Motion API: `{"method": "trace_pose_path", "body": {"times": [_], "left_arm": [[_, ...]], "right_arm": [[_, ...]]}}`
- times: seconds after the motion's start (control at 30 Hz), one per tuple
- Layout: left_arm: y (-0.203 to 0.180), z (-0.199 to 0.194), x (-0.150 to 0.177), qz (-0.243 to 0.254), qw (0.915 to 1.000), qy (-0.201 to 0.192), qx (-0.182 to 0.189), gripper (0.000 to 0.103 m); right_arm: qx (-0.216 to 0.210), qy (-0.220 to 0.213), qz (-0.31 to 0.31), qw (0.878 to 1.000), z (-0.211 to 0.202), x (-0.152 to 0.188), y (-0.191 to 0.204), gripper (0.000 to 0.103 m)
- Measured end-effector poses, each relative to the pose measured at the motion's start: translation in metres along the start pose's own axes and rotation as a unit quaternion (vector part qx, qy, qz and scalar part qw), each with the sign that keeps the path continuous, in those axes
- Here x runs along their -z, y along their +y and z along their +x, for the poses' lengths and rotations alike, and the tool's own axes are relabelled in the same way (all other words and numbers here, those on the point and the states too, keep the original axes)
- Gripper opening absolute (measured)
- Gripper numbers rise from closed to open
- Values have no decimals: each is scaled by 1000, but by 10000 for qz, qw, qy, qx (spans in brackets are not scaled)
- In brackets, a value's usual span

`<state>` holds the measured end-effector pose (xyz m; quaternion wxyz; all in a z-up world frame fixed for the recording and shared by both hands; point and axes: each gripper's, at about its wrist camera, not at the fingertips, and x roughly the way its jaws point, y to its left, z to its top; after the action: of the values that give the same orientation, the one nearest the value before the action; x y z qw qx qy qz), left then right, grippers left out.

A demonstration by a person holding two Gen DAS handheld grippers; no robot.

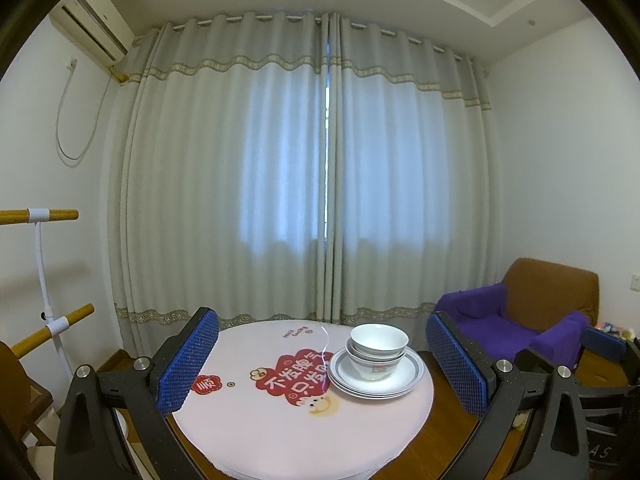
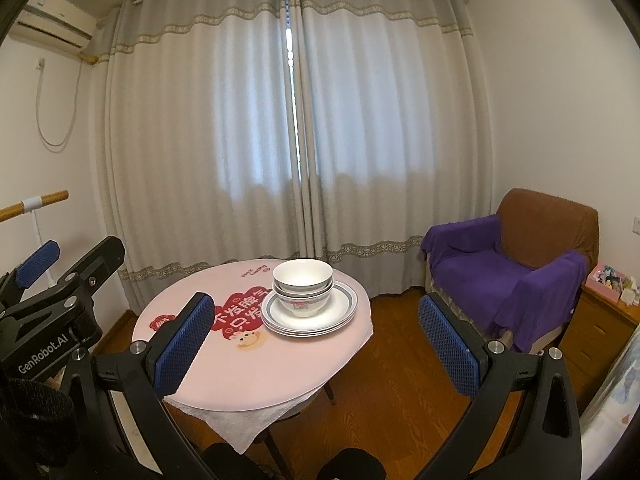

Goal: Organize plates and bowls

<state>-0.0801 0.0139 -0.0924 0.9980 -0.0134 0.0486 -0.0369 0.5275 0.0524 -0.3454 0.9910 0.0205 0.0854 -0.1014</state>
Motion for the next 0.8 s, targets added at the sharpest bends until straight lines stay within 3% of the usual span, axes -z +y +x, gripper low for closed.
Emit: {"method": "trace_pose_path", "body": {"times": [0.8], "left_arm": [[-4, 14, 11, 39, 10000, -80, 12, 102]], "right_arm": [[22, 62, 42, 10000, 3, 3, -4, 103]]}}
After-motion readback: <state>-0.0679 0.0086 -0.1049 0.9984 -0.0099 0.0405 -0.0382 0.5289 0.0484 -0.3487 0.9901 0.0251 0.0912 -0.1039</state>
